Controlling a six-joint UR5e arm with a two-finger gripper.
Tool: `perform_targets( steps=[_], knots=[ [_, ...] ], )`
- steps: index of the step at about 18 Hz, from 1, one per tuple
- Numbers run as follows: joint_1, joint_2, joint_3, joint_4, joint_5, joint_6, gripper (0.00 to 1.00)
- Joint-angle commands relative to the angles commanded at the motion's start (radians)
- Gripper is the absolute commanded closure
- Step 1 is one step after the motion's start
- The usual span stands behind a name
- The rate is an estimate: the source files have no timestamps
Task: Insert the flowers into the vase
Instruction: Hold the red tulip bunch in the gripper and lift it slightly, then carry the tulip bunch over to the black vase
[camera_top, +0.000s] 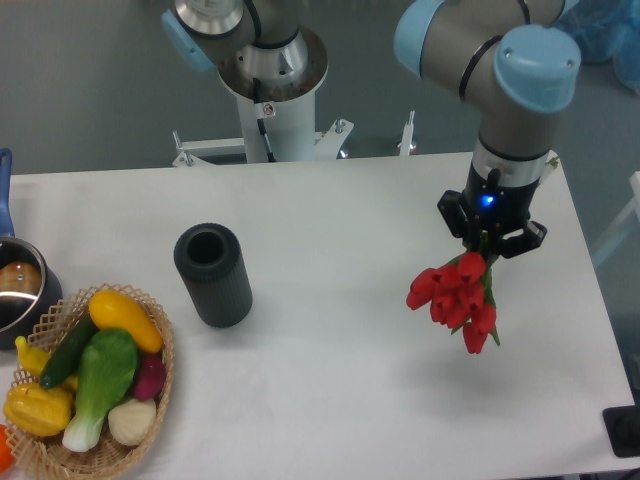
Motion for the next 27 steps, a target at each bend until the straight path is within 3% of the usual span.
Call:
perform_targets(
  steps=[9,19,22,24,27],
  knots=[
    [0.014,0.021,-0.014,0.012,-0.117,-0.003,1.00],
    [-0.014,0.020,-0.086,0.188,-0.432,-0.152,1.00],
    [-0.024,0.023,-0.103,0.207,-0.500,-0.195,1.00],
    [-0.018,0.060,-0.142,0.215,-0.563,-0.212,1.00],
    [0.014,0.109,-0.210,0.278,-0.707,-0.213,1.00]
  ],
)
